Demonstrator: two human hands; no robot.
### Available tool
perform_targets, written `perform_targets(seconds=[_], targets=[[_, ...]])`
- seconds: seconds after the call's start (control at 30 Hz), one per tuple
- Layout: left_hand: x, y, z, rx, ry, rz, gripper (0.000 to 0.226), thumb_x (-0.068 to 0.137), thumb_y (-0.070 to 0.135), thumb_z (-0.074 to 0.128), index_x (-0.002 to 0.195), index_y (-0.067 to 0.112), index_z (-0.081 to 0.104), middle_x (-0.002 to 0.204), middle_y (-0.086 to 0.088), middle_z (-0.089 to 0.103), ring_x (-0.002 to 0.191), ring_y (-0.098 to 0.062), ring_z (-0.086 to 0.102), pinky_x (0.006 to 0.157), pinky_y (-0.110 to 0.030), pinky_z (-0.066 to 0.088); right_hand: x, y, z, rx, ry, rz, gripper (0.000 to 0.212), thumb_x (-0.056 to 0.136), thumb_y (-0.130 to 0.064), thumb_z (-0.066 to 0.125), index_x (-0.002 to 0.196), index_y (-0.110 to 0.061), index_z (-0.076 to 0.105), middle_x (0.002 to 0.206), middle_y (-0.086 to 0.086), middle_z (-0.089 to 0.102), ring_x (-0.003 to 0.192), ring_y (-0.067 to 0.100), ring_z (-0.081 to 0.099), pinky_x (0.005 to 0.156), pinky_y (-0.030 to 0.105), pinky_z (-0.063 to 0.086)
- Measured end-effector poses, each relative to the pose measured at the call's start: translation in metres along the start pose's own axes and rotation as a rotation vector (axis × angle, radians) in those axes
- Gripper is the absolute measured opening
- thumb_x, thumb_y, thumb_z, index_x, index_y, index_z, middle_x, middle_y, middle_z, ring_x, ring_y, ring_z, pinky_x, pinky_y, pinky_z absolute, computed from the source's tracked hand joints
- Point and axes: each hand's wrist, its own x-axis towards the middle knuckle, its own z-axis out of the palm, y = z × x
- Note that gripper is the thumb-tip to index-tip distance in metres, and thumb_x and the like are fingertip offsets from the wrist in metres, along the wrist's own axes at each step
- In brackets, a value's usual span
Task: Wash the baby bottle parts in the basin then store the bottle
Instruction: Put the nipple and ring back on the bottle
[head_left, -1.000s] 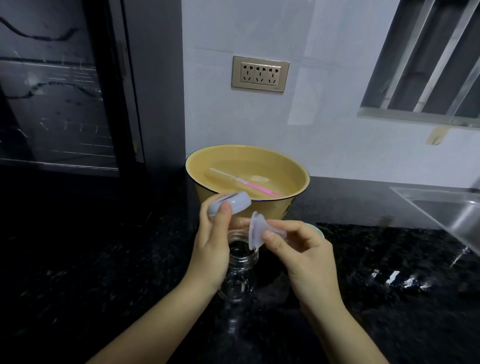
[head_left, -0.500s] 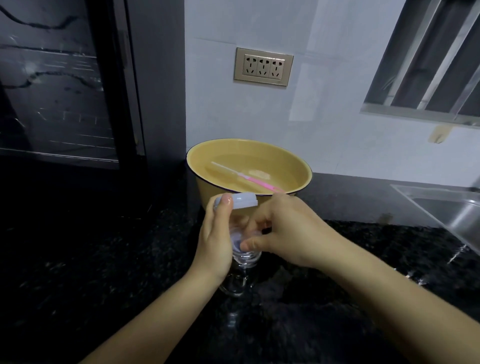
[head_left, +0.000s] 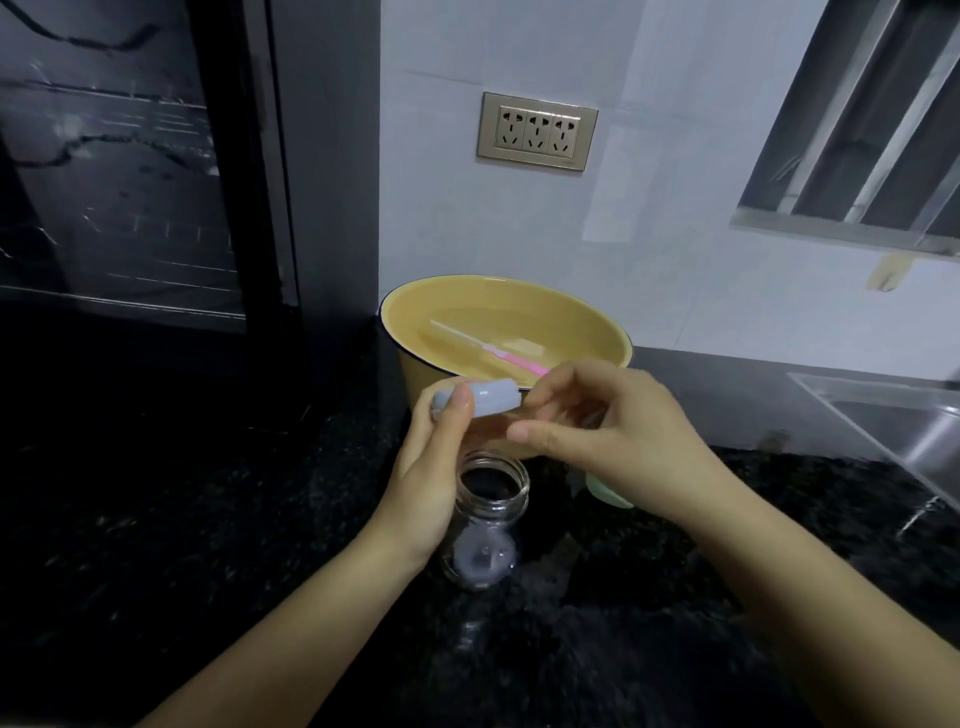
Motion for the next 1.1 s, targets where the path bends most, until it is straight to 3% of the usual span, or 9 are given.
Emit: perform_targets(seconds=[0.13, 0.23, 0.33, 0.43, 0.5, 0.57, 0.67, 0.8, 1.1], targets=[[0.0, 0.005, -0.008, 0.1, -0.216, 0.033, 0.047, 0.077, 0.052, 0.048, 0.115, 0.026, 0.052, 0.113, 0.018, 0.064, 0.114, -0.004, 0.057, 0.095, -0.02, 0.044, -0.002, -0.002, -0.002, -0.028, -0.059, -0.092, 0.048, 0.065, -0.053, 0.073, 0.11, -0.04, 0.062, 0.103, -0.015, 0.065, 0.094, -0.001, 0.06, 0.078, 0.012, 0.043], [0.001, 0.009, -0.015, 0.143, -0.336, 0.007, 0.037, 0.085, 0.035, 0.05, 0.121, 0.026, 0.045, 0.116, 0.019, 0.061, 0.111, 0.009, 0.054, 0.089, -0.008, 0.041, -0.001, -0.002, 0.001, -0.048, -0.132, -0.145, 0.044, 0.065, -0.055, 0.068, 0.107, -0.056, 0.057, 0.108, -0.015, 0.063, 0.1, 0.0, 0.059, 0.087, 0.017, 0.045], [0.003, 0.011, -0.023, 0.222, -0.429, -0.022, 0.05, 0.082, 0.043, 0.059, 0.127, 0.032, 0.04, 0.121, 0.022, 0.058, 0.117, 0.007, 0.051, 0.093, -0.01, 0.039, 0.0, 0.002, 0.0, -0.055, -0.202, -0.115, 0.051, 0.067, -0.045, 0.078, 0.112, -0.052, 0.057, 0.107, -0.014, 0.057, 0.098, 0.0, 0.058, 0.086, 0.014, 0.044], [0.004, 0.007, -0.029, 0.299, -0.503, -0.06, 0.086, 0.065, 0.058, 0.074, 0.134, 0.044, 0.025, 0.127, 0.035, 0.05, 0.126, 0.005, 0.045, 0.101, -0.015, 0.038, 0.001, 0.004, -0.002, -0.046, -0.252, -0.095, 0.047, 0.072, -0.033, 0.08, 0.113, -0.047, 0.062, 0.102, -0.011, 0.055, 0.1, 0.001, 0.056, 0.088, 0.013, 0.044], [0.003, 0.005, -0.032, 0.327, -0.542, -0.081, 0.102, 0.061, 0.042, 0.08, 0.138, 0.045, 0.013, 0.129, 0.039, 0.046, 0.128, 0.007, 0.042, 0.102, -0.015, 0.037, 0.001, 0.004, -0.002, -0.022, -0.26, -0.093, 0.045, 0.073, -0.029, 0.08, 0.105, -0.053, 0.061, 0.102, -0.011, 0.055, 0.101, 0.0, 0.056, 0.091, 0.016, 0.045], [0.002, 0.003, -0.034, 0.357, -0.57, -0.072, 0.104, 0.063, 0.027, 0.08, 0.14, 0.043, 0.012, 0.134, 0.034, 0.044, 0.129, 0.005, 0.042, 0.101, -0.016, 0.039, 0.0, 0.005, -0.001, -0.054, -0.268, -0.104, 0.047, 0.072, -0.028, 0.08, 0.105, -0.053, 0.058, 0.106, -0.011, 0.056, 0.103, 0.0, 0.056, 0.093, 0.018, 0.046], [0.001, 0.0, -0.036, 0.361, -0.535, -0.088, 0.102, 0.061, 0.022, 0.082, 0.14, 0.041, 0.02, 0.138, 0.02, 0.045, 0.127, 0.0, 0.046, 0.099, -0.021, 0.043, -0.003, 0.006, 0.0, -0.041, -0.283, -0.088, 0.049, 0.068, -0.03, 0.083, 0.107, -0.044, 0.057, 0.111, -0.014, 0.058, 0.102, 0.002, 0.058, 0.092, 0.027, 0.049], [0.0, -0.004, -0.036, 0.351, -0.5, -0.118, 0.1, 0.064, 0.001, 0.083, 0.14, 0.034, 0.026, 0.126, 0.016, 0.057, 0.119, -0.004, 0.056, 0.093, -0.022, 0.047, -0.003, 0.006, 0.004, -0.071, -0.304, -0.043, 0.052, 0.063, -0.036, 0.082, 0.109, -0.034, 0.058, 0.105, -0.016, 0.064, 0.094, 0.003, 0.062, 0.086, 0.035, 0.052], [-0.002, -0.004, -0.036, 0.353, -0.446, -0.146, 0.095, 0.063, -0.009, 0.081, 0.138, 0.025, 0.032, 0.111, 0.016, 0.066, 0.107, -0.009, 0.064, 0.089, -0.021, 0.05, -0.002, 0.003, 0.011, -0.143, -0.318, 0.003, 0.044, 0.062, -0.035, 0.084, 0.097, -0.031, 0.059, 0.094, -0.014, 0.066, 0.083, 0.001, 0.06, 0.076, 0.027, 0.052]])
